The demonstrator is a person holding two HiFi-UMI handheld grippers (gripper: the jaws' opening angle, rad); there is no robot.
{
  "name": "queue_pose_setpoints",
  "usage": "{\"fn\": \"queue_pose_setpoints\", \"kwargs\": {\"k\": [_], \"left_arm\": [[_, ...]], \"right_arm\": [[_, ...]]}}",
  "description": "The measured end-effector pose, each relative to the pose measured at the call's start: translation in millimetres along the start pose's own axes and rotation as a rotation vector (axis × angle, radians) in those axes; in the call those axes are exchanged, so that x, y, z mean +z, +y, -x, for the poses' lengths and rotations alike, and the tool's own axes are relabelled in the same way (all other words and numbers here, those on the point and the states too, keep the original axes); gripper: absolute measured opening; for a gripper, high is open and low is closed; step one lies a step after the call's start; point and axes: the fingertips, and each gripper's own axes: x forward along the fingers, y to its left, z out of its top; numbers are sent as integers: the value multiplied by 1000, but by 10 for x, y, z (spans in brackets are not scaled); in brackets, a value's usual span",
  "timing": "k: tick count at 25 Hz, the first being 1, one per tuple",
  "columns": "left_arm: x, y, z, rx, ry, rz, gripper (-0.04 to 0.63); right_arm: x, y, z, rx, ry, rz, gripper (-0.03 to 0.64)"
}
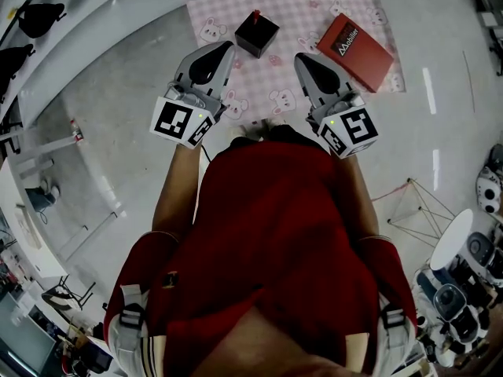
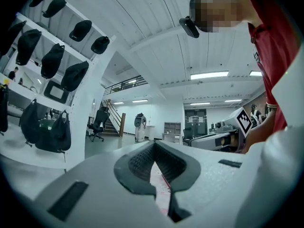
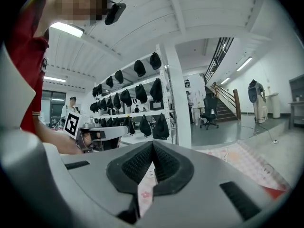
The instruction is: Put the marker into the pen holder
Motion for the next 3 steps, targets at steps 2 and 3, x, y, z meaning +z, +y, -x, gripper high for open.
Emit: {"fn": "queue_pose_setpoints", "kwargs": {"k": [2, 3], "left_arm": [[-9, -14, -45, -6, 2, -1, 6], [-12, -21, -68, -9, 3, -2, 6]], "right_arm": [[-1, -39, 32, -8, -3, -3, -1], [0, -59, 48, -12, -4, -4, -2]]}}
